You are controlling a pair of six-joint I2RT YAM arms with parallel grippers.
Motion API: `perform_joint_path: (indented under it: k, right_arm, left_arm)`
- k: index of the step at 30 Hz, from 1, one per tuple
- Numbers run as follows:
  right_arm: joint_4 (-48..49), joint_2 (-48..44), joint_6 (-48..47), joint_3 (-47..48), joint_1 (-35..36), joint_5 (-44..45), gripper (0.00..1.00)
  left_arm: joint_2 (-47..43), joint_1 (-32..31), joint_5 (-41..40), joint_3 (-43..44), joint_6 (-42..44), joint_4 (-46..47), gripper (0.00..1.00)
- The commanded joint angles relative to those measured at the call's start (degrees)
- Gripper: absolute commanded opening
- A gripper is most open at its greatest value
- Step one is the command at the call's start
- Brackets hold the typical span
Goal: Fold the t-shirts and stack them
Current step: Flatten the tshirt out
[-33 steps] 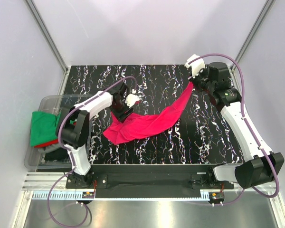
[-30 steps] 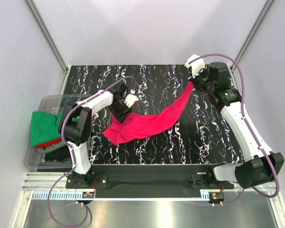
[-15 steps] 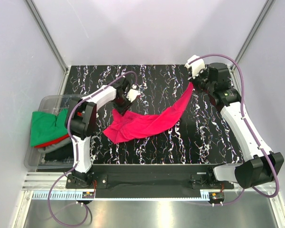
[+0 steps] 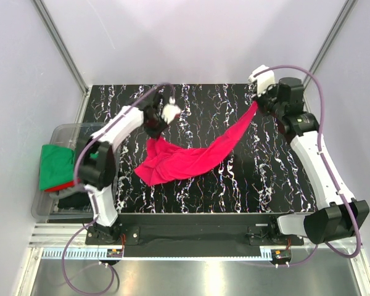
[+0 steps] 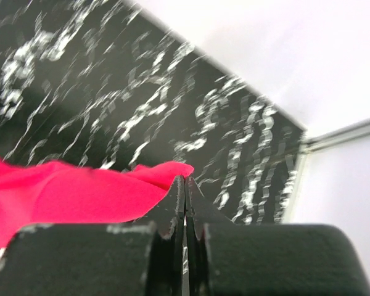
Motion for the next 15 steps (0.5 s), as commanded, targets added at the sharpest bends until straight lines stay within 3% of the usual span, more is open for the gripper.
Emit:
perform_joint_path:
  k: [1,8,15]
  right_arm:
    - [5.56,-3.61,2.20,7.29,-1.23,4.01,0.00]
    - [6.18,-7.12,2.54,12.04,-1.32,4.20,0.00]
    - [2.58,-12.40,4.92,12.92,-1.32,1.48,0.00]
  left_arm:
    - [-14.80,0.30,0.64,8.02,1.87,1.13,0.00]
    - [-24.14,0.21,-0.86,11.89,2.67,-1.86,0.00]
    - [-32.83,-0.32,-1.03,9.52,0.47,-2.92,0.00]
